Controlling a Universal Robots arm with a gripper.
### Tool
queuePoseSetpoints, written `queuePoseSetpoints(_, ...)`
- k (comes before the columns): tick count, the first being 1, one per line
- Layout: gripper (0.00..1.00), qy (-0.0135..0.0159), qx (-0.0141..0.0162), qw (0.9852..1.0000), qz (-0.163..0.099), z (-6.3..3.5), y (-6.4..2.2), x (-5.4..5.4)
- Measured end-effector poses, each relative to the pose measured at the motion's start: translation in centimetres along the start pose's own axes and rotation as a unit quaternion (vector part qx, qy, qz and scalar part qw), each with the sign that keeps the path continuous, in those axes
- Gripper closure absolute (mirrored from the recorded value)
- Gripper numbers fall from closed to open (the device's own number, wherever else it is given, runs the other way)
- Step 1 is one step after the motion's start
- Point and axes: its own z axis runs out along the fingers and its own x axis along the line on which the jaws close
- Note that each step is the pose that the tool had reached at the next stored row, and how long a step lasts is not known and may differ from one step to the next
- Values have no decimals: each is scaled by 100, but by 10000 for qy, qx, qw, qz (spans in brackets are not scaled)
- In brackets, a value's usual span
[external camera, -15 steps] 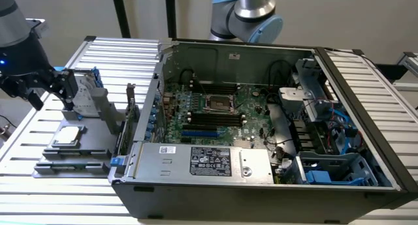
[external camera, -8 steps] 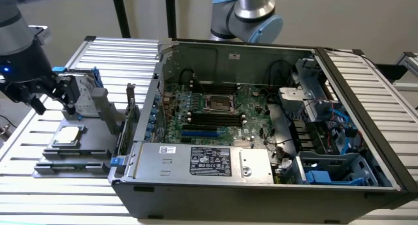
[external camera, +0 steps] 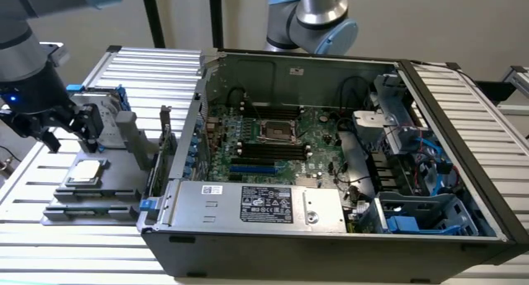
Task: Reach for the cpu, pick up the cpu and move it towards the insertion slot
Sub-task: 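Pick up the cpu and move it towards the insertion slot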
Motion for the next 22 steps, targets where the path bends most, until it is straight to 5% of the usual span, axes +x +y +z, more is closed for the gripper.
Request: queuePoseSetpoints(22,29,0,11,10000,3,401,-40,19)
